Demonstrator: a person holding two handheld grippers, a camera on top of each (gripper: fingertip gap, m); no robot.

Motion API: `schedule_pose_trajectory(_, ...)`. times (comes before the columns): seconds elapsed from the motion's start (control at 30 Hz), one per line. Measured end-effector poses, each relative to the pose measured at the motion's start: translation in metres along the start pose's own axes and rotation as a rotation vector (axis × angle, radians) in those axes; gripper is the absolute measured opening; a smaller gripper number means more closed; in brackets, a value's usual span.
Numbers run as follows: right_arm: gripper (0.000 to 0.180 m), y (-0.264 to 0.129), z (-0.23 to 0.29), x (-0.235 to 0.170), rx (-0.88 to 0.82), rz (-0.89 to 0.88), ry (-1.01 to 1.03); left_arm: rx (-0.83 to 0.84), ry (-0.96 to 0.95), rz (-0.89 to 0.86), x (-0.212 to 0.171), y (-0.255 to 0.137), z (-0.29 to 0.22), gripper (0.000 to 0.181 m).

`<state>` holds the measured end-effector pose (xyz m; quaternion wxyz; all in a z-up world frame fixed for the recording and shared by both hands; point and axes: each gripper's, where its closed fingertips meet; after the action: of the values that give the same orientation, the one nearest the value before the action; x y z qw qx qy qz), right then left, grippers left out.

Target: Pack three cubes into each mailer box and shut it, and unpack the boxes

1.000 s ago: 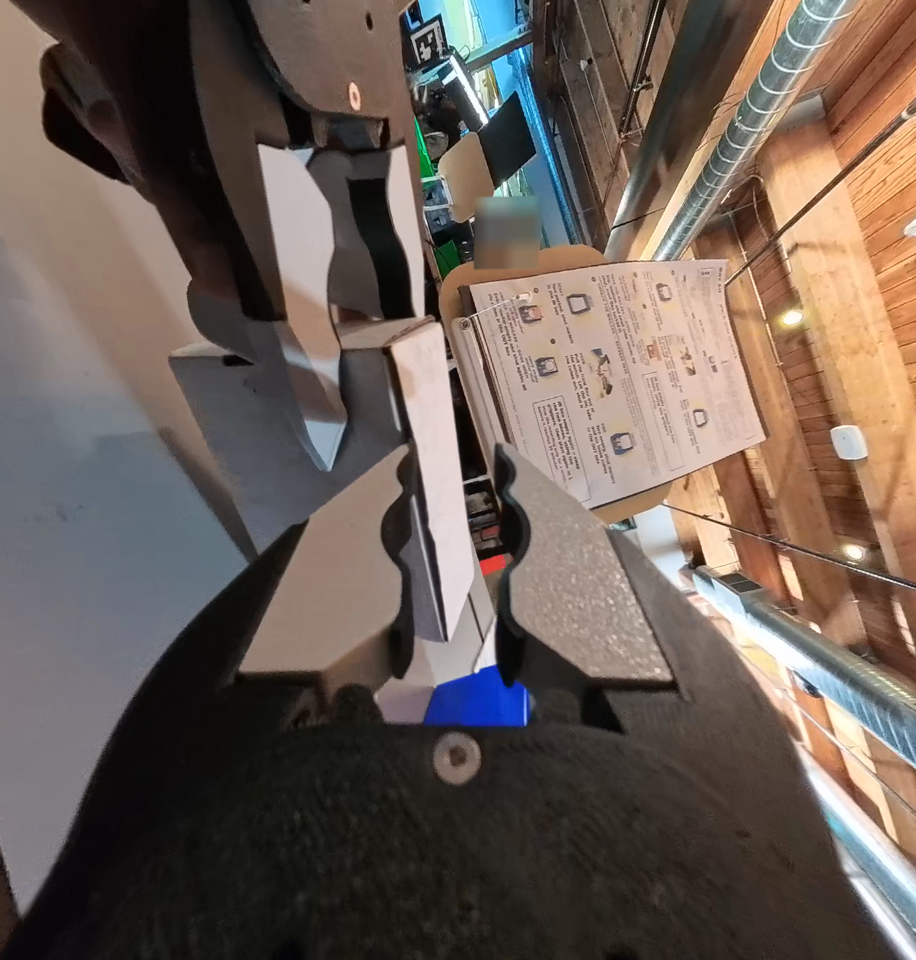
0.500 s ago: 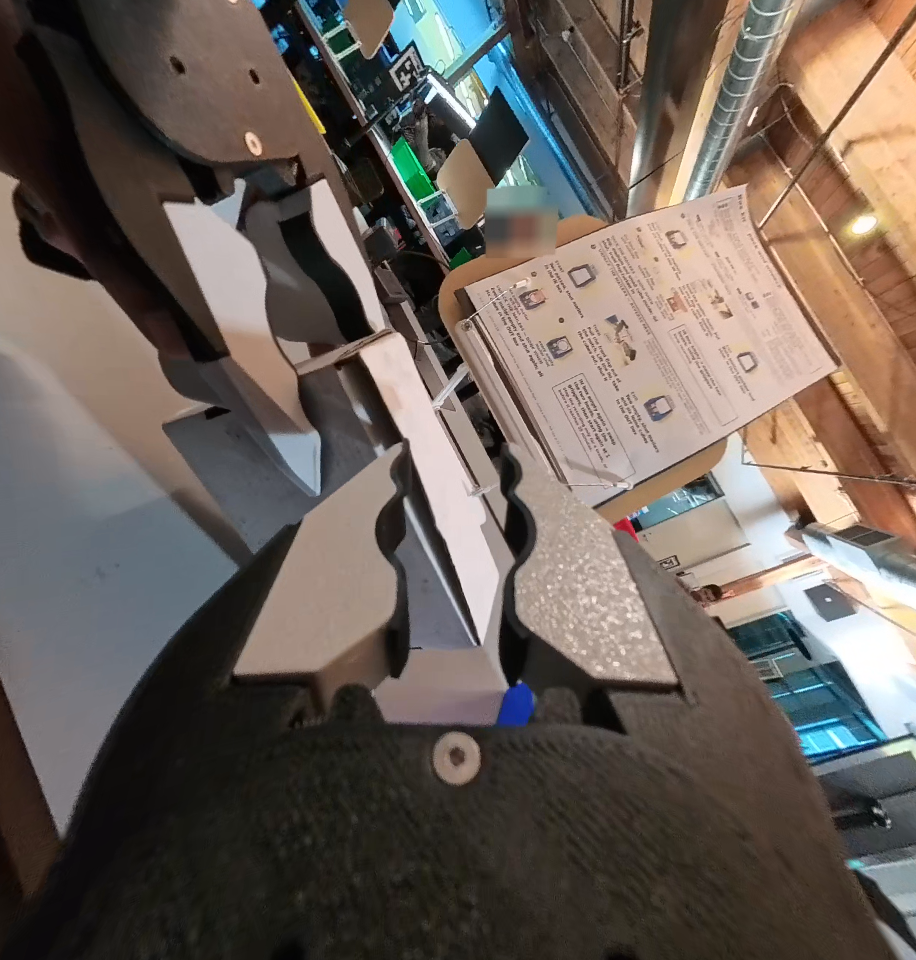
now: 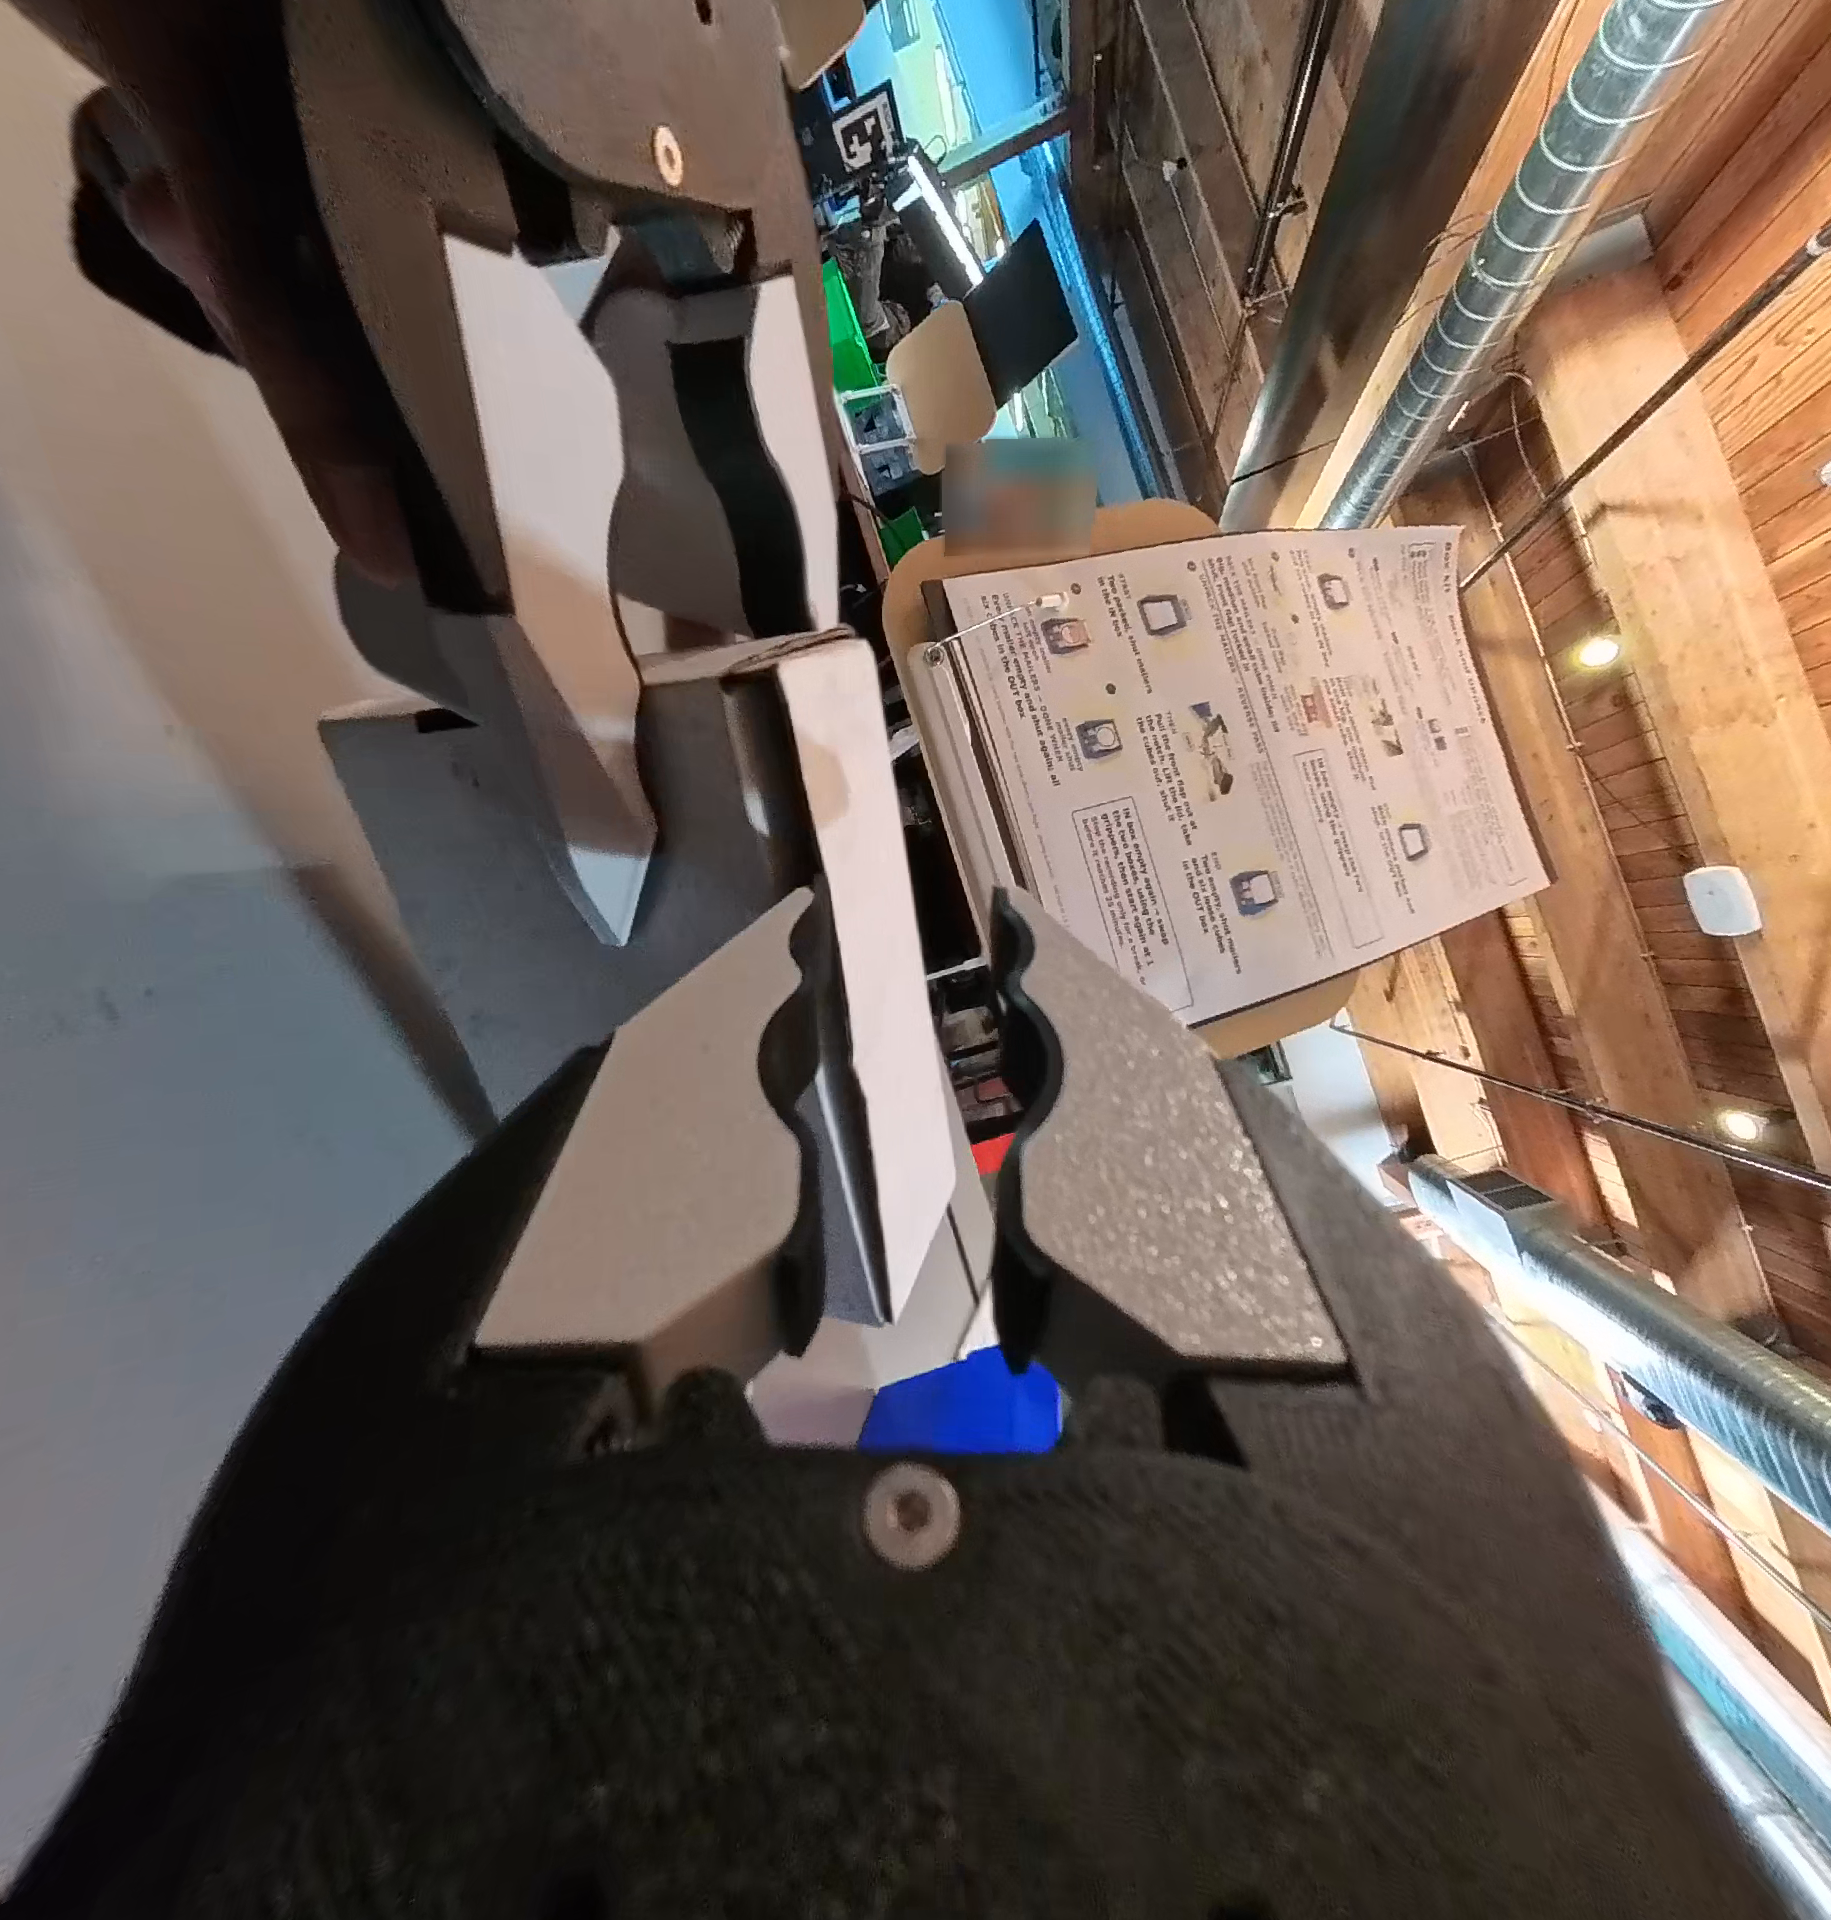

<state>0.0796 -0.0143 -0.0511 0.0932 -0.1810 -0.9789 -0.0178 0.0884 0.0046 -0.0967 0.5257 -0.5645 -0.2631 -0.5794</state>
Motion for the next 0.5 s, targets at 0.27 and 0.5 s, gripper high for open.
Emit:
schedule_pose_trajectory(0.27, 0.009, -0.002, 0.000, 0.004, 0.042, -0.042, 0.100, -0.068, -0.055, 0.004, 0.003, -0.002, -0.009, 0.064)
schedule_pose_trajectory(0.5, 0.011, -0.003, -0.041, -0.006, -0.022, -0.056, 0.363, -0.002, 0.233, 0.004, -0.002, 0.002, -0.025, 0.064)
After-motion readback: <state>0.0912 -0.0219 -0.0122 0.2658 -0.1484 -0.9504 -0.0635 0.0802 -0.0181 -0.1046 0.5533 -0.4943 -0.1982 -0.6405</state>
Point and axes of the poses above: each gripper's, where its closed fingertips meet, y out along the fingers, x out of its top, z = x × y across the jaws, and after that the axes turned 10 degrees about -y, right-handed
